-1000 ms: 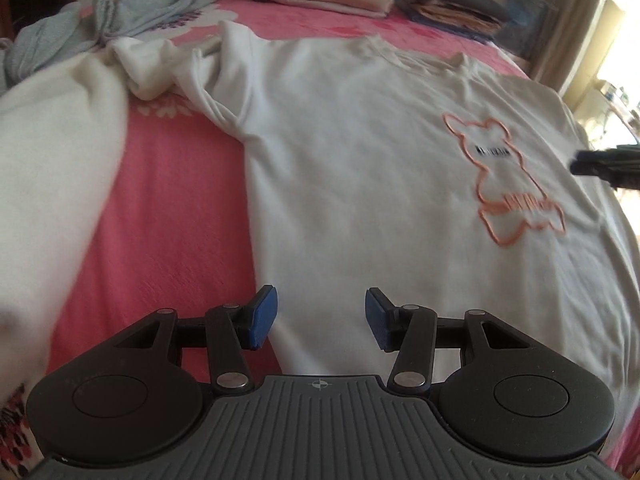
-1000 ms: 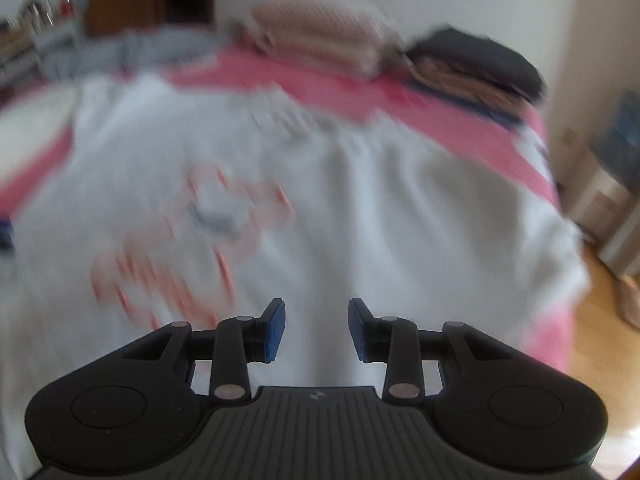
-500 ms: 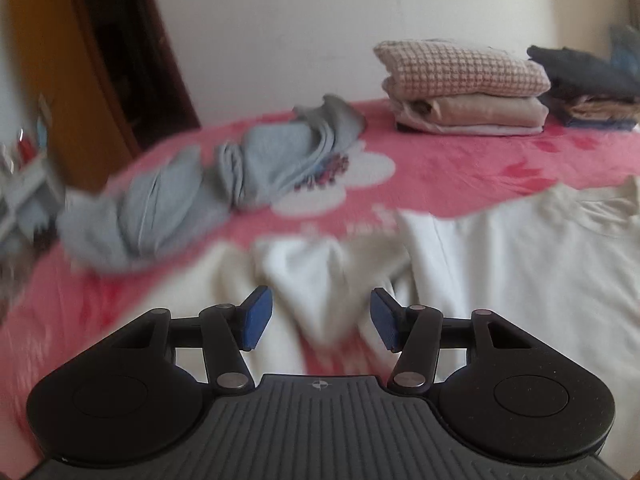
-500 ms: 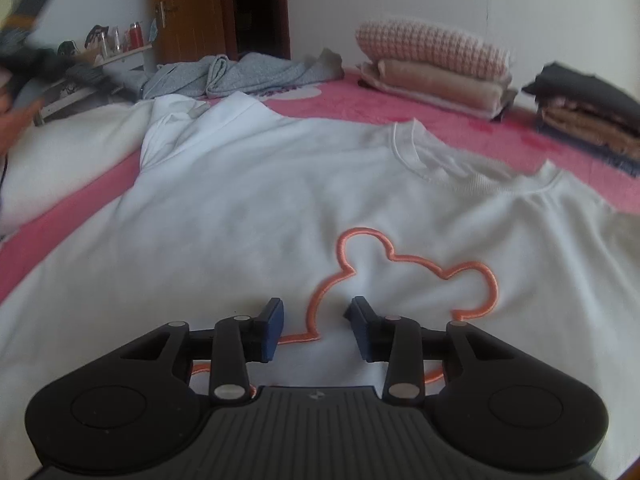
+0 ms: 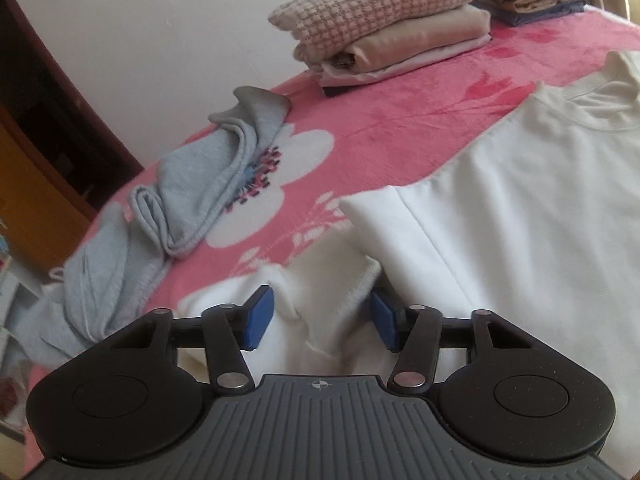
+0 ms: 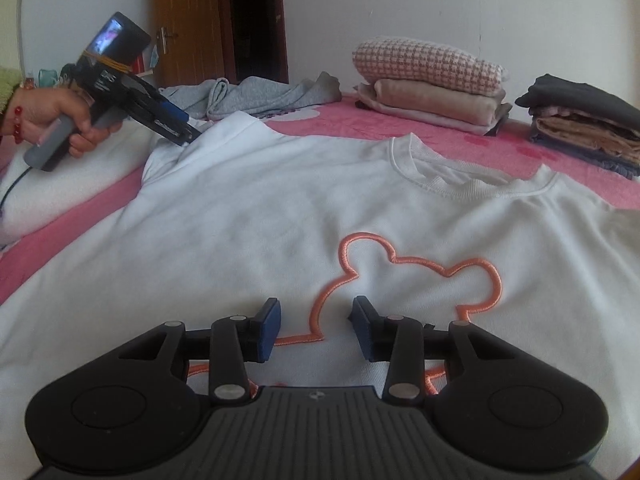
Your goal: Fold clothes
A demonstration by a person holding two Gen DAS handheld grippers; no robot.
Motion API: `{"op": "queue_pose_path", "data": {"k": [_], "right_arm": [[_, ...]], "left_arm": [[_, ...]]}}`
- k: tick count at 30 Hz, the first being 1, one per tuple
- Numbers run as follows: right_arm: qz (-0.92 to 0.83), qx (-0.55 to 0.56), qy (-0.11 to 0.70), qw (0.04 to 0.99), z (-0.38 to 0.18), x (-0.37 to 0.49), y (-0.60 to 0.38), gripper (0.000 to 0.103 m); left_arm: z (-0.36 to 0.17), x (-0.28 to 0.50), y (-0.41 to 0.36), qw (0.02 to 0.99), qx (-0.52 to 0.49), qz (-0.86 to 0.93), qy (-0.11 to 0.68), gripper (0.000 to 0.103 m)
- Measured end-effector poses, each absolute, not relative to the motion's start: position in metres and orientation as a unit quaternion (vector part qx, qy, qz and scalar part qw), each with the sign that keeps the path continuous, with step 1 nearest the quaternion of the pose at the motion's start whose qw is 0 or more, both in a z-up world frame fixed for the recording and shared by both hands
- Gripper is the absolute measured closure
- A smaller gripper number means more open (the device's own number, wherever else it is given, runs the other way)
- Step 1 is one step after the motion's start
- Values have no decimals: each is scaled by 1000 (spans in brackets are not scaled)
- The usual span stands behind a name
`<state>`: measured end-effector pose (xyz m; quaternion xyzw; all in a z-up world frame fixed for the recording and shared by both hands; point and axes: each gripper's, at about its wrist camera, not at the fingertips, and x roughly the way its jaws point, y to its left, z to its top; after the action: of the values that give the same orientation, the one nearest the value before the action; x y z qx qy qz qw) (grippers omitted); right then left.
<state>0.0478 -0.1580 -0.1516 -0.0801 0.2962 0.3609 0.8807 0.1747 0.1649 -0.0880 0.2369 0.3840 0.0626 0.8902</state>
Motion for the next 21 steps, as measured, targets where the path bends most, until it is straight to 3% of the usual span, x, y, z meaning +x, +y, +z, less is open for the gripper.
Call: {"op": "queue_pose_path", "data": {"k": [3,4,5,21], "right_arm": [[362,-75,295,881,-153,49,-158,60],[363,-74,295,881,-153,49,-159,60],[363,-74,294,881,-153,49,-159,60],[373,-62,293,878,-154,49,-160,53]], "left_arm": [[-96,187,163,880,247,67,399,68],[-96,190,163,879,247,70,401,76],[-96,192,163,880,245,73,401,94],[70,152,299,933,38,255,250,98]]}}
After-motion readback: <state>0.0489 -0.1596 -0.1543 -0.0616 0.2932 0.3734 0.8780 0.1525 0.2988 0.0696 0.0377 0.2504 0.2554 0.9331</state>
